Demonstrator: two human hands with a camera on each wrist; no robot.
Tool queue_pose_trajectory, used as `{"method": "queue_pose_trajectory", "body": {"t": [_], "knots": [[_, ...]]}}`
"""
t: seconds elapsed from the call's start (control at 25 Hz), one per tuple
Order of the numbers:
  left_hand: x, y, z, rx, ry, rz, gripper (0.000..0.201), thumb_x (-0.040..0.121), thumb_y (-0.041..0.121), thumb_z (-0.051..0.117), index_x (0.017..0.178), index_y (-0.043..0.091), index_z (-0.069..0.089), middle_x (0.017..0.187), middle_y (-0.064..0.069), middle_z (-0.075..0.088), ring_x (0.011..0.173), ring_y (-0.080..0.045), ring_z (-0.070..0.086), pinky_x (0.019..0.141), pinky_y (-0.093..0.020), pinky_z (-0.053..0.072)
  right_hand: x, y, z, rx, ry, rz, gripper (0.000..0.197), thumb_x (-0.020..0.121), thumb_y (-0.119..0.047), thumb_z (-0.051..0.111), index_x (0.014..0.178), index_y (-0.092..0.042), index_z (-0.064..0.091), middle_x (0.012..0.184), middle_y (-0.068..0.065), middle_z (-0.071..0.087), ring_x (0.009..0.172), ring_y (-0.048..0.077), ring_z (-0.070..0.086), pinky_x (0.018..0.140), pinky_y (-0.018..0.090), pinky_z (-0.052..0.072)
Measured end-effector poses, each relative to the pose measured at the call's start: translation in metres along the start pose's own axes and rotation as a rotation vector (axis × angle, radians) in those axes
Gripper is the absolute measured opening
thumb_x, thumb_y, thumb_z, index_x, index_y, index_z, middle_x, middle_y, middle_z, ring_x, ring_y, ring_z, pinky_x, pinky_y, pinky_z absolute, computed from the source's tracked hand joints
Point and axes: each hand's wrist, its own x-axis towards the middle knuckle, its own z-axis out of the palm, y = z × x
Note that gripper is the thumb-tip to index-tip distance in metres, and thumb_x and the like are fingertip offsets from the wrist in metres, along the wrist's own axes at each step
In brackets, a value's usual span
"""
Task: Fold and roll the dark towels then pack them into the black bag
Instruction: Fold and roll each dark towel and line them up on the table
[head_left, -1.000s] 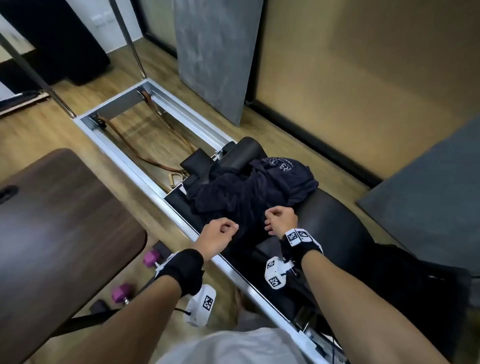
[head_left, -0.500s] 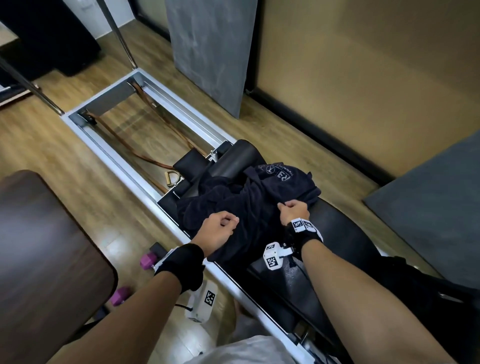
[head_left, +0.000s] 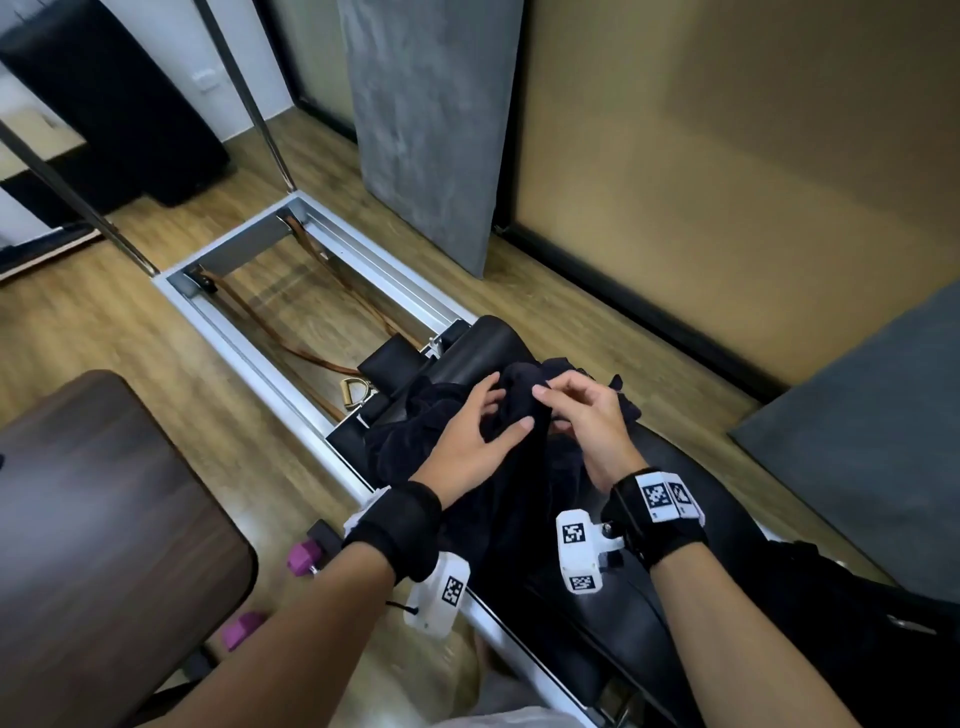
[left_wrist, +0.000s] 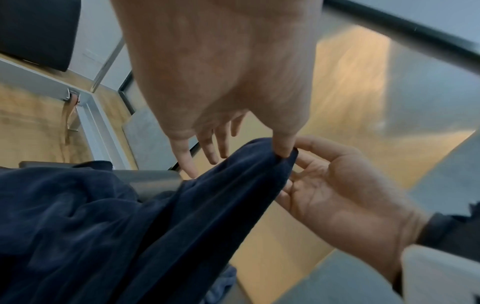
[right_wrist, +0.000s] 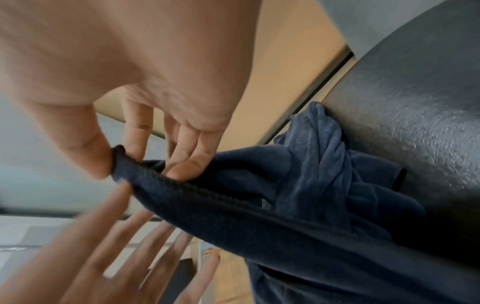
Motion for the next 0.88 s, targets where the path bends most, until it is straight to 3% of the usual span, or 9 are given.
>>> {"method": "queue_pose_trajectory", "body": {"t": [0.16, 0.24, 0.32, 0.4, 0.56, 0.64, 0.72, 0.8, 0.88], "knots": [[-0.043, 0.018, -0.016, 0.061, -0.007, 0.102, 0.102, 0.082, 0.077, 0.068, 0.165, 0.036, 0.025, 0.169, 0.010, 0.029, 0.158, -0.005, 0.017, 0.126, -0.029, 0.021, -0.051, -0.034, 0.029, 0.070, -0.180, -0.026, 0.023, 0.076, -0.012, 0.072, 0.062, -0.015, 0.053, 0.110, -0.005, 0.069, 0.101, 0.019, 0.065, 0.080, 0.033, 0.051], [-0.075, 0.019, -0.028, -0.025, -0.041, 0.108, 0.100, 0.083, 0.073, 0.071, 0.165, 0.033, 0.028, 0.163, 0.012, 0.040, 0.150, 0.001, 0.034, 0.117, -0.013, 0.031, -0.077, -0.047, 0.043, 0.153, -0.267, -0.063, 0.022, 0.072, -0.004, 0.067, 0.057, -0.016, 0.057, 0.136, 0.003, 0.066, 0.124, 0.025, 0.064, 0.098, 0.035, 0.051], [-0.113, 0.014, -0.043, -0.090, 0.029, 0.105, 0.088, 0.086, 0.065, 0.066, 0.161, 0.029, 0.036, 0.153, 0.014, 0.052, 0.140, 0.003, 0.048, 0.104, -0.005, 0.039, -0.111, -0.061, 0.061, 0.219, -0.378, -0.103, 0.023, 0.069, 0.000, 0.063, 0.054, -0.018, 0.060, 0.137, 0.010, 0.066, 0.124, 0.025, 0.066, 0.096, 0.032, 0.054], [-0.152, 0.013, -0.058, -0.194, 0.205, 0.064, 0.065, 0.091, 0.066, 0.050, 0.147, 0.032, 0.052, 0.141, 0.020, 0.060, 0.139, -0.008, 0.054, 0.099, -0.006, 0.042, -0.149, -0.073, 0.080, 0.249, -0.497, -0.121, 0.022, 0.065, 0.002, 0.057, 0.053, -0.014, 0.051, 0.133, 0.013, 0.068, 0.119, 0.028, 0.068, 0.093, 0.031, 0.056], [-0.232, 0.006, -0.094, -0.578, 0.319, -0.138, 0.085, 0.091, 0.085, 0.024, 0.137, 0.027, 0.066, 0.127, 0.004, 0.076, 0.107, -0.004, 0.074, 0.076, -0.015, 0.056, -0.226, -0.083, 0.118, 0.184, -0.655, -0.163, 0.014, 0.056, 0.004, 0.050, 0.067, 0.012, 0.048, 0.131, 0.026, 0.066, 0.120, 0.038, 0.064, 0.110, 0.046, 0.042], [-0.267, -0.001, -0.107, -0.685, 0.291, -0.134, 0.070, 0.097, 0.082, 0.033, 0.131, 0.031, 0.068, 0.117, 0.005, 0.079, 0.107, -0.007, 0.075, 0.081, -0.024, 0.060, -0.255, -0.081, 0.130, 0.120, -0.739, -0.176, 0.042, 0.057, 0.003, 0.050, 0.085, 0.033, 0.044, 0.128, 0.029, 0.066, 0.119, 0.040, 0.063, 0.108, 0.041, 0.044], [-0.304, -0.008, -0.120, -0.713, 0.345, -0.135, 0.051, 0.104, 0.060, 0.054, 0.129, 0.020, 0.072, 0.121, -0.008, 0.078, 0.116, -0.021, 0.073, 0.098, -0.040, 0.059, -0.286, -0.074, 0.147, 0.069, -0.742, -0.143, 0.040, 0.061, 0.000, 0.054, 0.084, 0.033, 0.048, 0.126, 0.032, 0.067, 0.116, 0.039, 0.063, 0.106, 0.043, 0.044], [-0.337, -0.015, -0.133, -0.731, 0.421, -0.072, 0.039, 0.103, 0.034, 0.066, 0.131, 0.007, 0.069, 0.125, -0.020, 0.074, 0.118, -0.031, 0.071, 0.100, -0.045, 0.056, -0.313, -0.061, 0.165, 0.027, -0.691, -0.096, 0.021, 0.075, -0.007, 0.059, 0.071, 0.013, 0.063, 0.117, 0.038, 0.065, 0.102, 0.035, 0.065, 0.092, 0.042, 0.048], [-0.369, -0.021, -0.144, -0.742, 0.482, 0.008, 0.031, 0.101, 0.023, 0.069, 0.130, 0.010, 0.067, 0.120, -0.012, 0.077, 0.112, -0.023, 0.074, 0.087, -0.034, 0.061, -0.329, -0.044, 0.185, -0.012, -0.548, 0.018, 0.031, 0.091, -0.026, 0.066, 0.066, -0.007, 0.062, 0.101, 0.037, 0.061, 0.071, 0.028, 0.059, 0.066, 0.036, 0.042]]}}
